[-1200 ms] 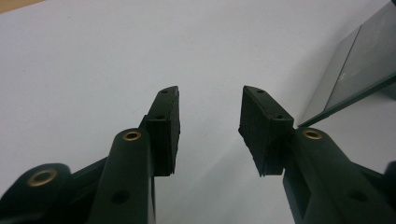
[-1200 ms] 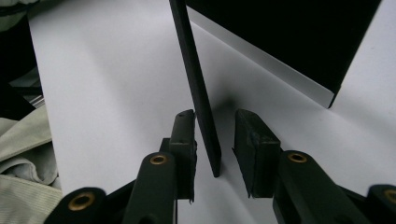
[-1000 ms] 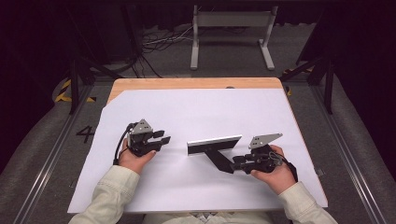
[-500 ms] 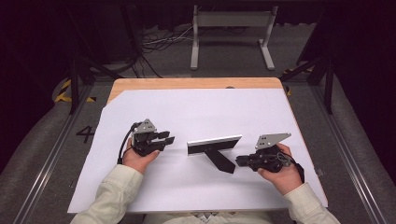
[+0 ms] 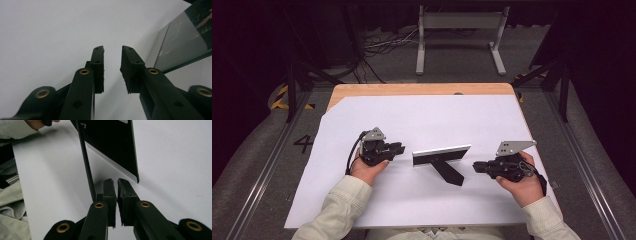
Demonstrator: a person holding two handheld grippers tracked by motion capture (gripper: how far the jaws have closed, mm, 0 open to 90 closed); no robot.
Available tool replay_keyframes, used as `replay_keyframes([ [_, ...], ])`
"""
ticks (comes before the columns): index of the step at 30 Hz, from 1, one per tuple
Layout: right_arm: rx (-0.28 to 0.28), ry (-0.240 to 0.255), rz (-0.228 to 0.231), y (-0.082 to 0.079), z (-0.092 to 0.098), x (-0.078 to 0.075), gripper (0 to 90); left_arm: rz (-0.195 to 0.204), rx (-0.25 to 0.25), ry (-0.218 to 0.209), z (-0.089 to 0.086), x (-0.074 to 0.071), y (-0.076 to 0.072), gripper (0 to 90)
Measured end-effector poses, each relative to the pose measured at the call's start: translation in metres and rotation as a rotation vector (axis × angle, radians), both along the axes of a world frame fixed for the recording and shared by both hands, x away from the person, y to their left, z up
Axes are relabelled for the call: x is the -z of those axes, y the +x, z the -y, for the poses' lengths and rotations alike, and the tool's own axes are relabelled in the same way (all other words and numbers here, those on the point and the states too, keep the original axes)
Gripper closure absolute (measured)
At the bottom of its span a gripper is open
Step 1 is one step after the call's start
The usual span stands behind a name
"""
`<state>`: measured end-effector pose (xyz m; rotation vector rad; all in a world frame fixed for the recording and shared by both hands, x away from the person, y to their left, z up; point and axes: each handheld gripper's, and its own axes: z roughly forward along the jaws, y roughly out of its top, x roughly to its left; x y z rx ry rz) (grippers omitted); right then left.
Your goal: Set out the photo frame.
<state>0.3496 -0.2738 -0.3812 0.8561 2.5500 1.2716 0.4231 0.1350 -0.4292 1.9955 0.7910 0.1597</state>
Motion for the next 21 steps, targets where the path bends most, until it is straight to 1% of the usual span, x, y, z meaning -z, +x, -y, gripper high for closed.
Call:
replay_keyframes([
  [1, 0.001, -0.002, 0.001, 0.000, 0.000, 0.000, 84.6, -0.008, 0.000, 0.000, 0.002, 0.001, 0.000, 73.0],
  [2, 0.003, -0.001, 0.001, 0.000, 0.001, 0.000, 84.5, -0.007, 0.003, 0.007, 0.003, 0.002, 0.001, 73.1],
  [4, 0.005, -0.001, 0.001, 0.000, 0.001, 0.000, 84.5, -0.020, 0.001, 0.018, 0.007, 0.006, 0.003, 74.0],
  [6, 0.007, -0.001, 0.001, 0.000, 0.002, 0.000, 84.4, -0.022, 0.001, 0.025, 0.008, 0.007, 0.004, 74.8],
  [9, 0.011, 0.000, 0.001, 0.001, 0.003, 0.000, 84.2, -0.039, 0.005, 0.036, 0.012, 0.011, 0.007, 80.7],
  [10, 0.014, 0.002, 0.001, 0.001, 0.004, -0.001, 84.3, -0.048, 0.011, 0.036, 0.014, 0.012, 0.008, 83.2],
  [12, 0.021, 0.004, 0.002, 0.001, 0.006, -0.001, 84.3, -0.050, 0.027, 0.048, 0.018, 0.015, 0.010, 88.0],
  [13, 0.027, 0.005, 0.003, 0.001, 0.008, -0.002, 84.3, -0.063, 0.025, 0.051, 0.020, 0.016, 0.010, 89.8],
  [19, 0.054, 0.016, 0.016, 0.002, 0.017, -0.005, 84.0, -0.073, 0.087, 0.080, 0.034, 0.020, 0.009, 90.0],
  [20, 0.054, 0.016, 0.016, 0.002, 0.017, -0.005, 84.0, -0.073, 0.087, 0.080, 0.034, 0.020, 0.009, 90.0],
  [21, 0.056, 0.018, 0.018, 0.003, 0.019, -0.005, 83.9, -0.084, 0.098, 0.088, 0.037, 0.020, 0.008, 90.0],
])
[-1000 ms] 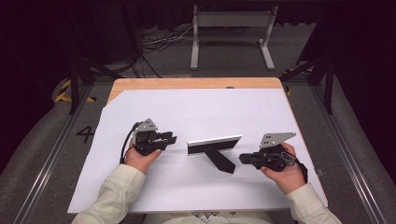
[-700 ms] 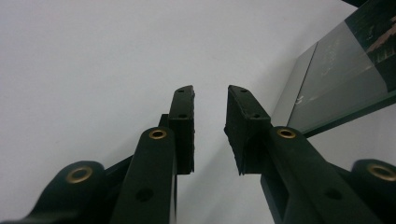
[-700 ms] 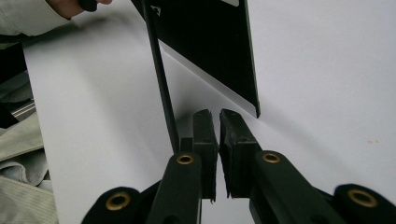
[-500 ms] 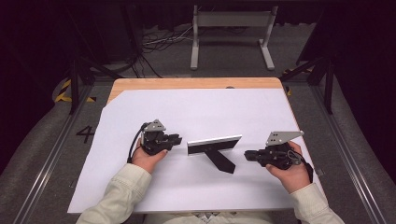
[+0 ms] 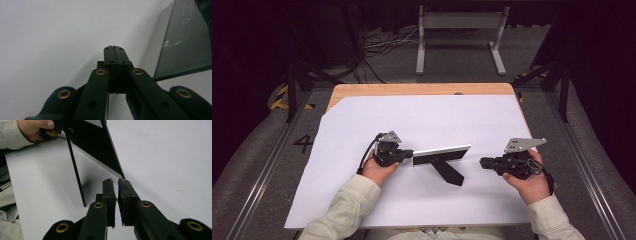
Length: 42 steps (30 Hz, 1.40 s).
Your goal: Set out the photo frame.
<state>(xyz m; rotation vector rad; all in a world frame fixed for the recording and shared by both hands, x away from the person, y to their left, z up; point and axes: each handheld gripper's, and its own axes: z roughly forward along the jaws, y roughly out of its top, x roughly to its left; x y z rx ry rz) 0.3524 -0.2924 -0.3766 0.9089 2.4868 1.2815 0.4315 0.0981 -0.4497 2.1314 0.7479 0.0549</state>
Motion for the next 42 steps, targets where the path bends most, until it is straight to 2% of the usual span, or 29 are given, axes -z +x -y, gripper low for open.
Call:
replay_keyframes([
  [4, 0.003, 0.000, 0.002, 0.001, 0.003, 0.000, 83.6, 0.002, 0.046, 0.026, 0.006, -0.001, -0.003, 90.0],
  [8, 0.004, 0.004, 0.002, 0.001, 0.003, -0.001, 83.2, -0.013, 0.088, 0.048, 0.009, -0.002, -0.005, 90.0],
  [10, 0.004, 0.006, 0.001, 0.001, 0.004, -0.001, 82.9, -0.014, 0.087, 0.062, 0.010, -0.004, -0.006, 90.0],
  [17, 0.008, 0.011, 0.005, 0.000, 0.005, -0.004, 82.1, -0.052, 0.121, 0.057, 0.010, -0.005, -0.010, 90.0],
  [20, 0.007, 0.017, 0.007, -0.001, 0.004, -0.006, 81.8, -0.078, 0.165, 0.078, 0.011, -0.004, -0.015, 90.0],
  [24, 0.004, 0.019, 0.009, 0.000, 0.004, -0.007, 81.7, -0.089, 0.193, 0.090, 0.012, -0.005, -0.019, 90.0],
  [33, 0.003, 0.022, 0.015, 0.000, 0.005, -0.010, 81.3, -0.093, 0.311, 0.141, 0.020, -0.009, -0.031, 90.0],
  [34, 0.003, 0.023, 0.015, 0.000, 0.005, -0.011, 81.2, -0.096, 0.335, 0.147, 0.023, -0.010, -0.033, 90.0],
  [35, 0.003, 0.023, 0.015, 0.000, 0.005, -0.011, 81.2, -0.096, 0.335, 0.147, 0.023, -0.010, -0.033, 90.0],
  [42, 0.003, 0.024, 0.017, -0.001, 0.005, -0.012, 80.9, -0.107, 0.443, 0.162, 0.035, -0.011, -0.043, 90.0],
])
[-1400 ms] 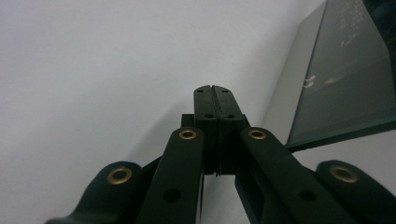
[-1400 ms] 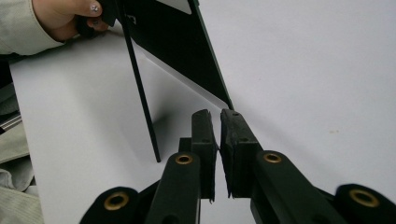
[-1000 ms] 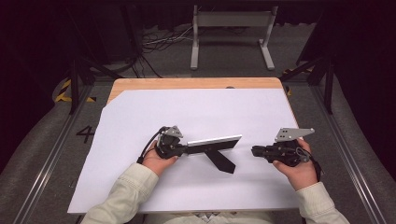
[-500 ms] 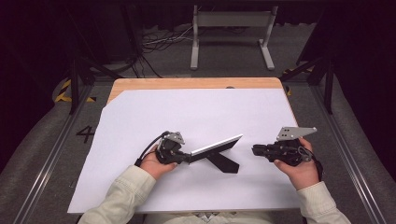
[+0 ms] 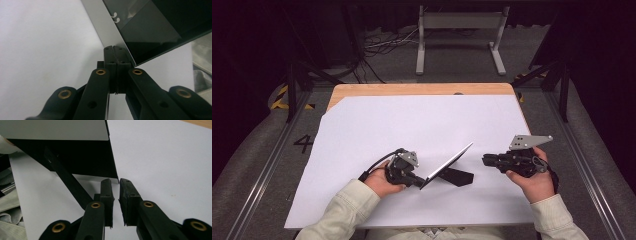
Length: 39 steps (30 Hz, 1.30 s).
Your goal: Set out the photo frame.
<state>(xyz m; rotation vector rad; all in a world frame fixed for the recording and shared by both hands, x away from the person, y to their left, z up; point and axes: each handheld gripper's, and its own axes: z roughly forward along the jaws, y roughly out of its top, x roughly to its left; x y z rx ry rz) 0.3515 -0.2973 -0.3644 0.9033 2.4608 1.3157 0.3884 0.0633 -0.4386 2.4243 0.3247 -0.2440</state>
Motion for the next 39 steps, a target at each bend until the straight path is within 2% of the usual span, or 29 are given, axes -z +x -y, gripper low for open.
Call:
replay_keyframes([
  [6, 0.000, 0.001, 0.000, 0.000, 0.000, -0.001, 80.6, -0.001, 0.053, -0.010, 0.005, -0.002, -0.005, 90.0],
  [15, 0.013, 0.008, 0.003, -0.001, 0.004, -0.004, 80.4, 0.012, 0.105, 0.001, 0.016, -0.004, -0.014, 90.0],
  [19, 0.019, 0.012, 0.002, -0.002, 0.006, -0.004, 80.4, 0.015, 0.144, 0.004, 0.025, -0.004, -0.020, 90.0],
  [26, 0.026, 0.017, 0.006, -0.003, 0.008, -0.007, 80.3, 0.006, 0.169, 0.012, 0.037, -0.001, -0.024, 90.0],
  [33, 0.035, 0.026, 0.009, -0.004, 0.011, -0.009, 80.2, 0.006, 0.219, 0.013, 0.053, 0.001, -0.033, 90.0],
  [39, 0.035, 0.038, 0.016, -0.006, 0.012, -0.014, 80.3, -0.006, 0.236, 0.016, 0.064, 0.002, -0.037, 90.0],
])
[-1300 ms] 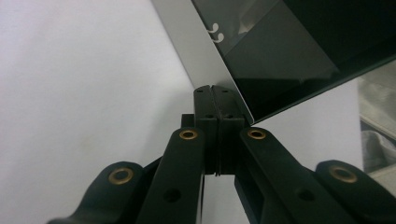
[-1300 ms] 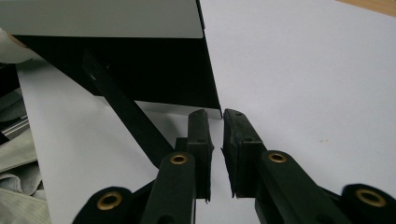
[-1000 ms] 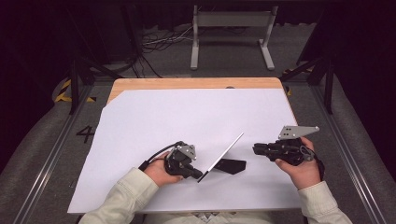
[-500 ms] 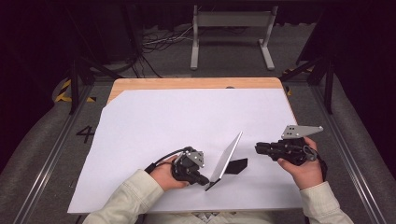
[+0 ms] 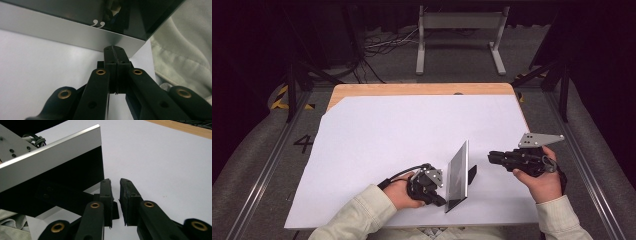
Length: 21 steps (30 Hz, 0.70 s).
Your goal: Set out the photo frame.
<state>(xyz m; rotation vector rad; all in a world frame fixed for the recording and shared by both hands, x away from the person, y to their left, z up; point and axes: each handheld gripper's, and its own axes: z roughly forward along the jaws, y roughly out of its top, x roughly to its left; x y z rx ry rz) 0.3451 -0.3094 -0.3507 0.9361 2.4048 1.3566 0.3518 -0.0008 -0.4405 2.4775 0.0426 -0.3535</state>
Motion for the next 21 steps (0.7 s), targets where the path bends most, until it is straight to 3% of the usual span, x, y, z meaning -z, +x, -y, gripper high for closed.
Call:
replay_keyframes([
  [9, 0.007, 0.005, -0.001, -0.001, 0.003, 0.000, 80.2, 0.024, 0.020, -0.002, 0.016, -0.001, -0.003, 90.0],
  [21, 0.033, 0.024, 0.002, -0.005, 0.011, -0.005, 78.9, 0.011, 0.034, -0.012, 0.033, 0.000, -0.004, 90.0],
])
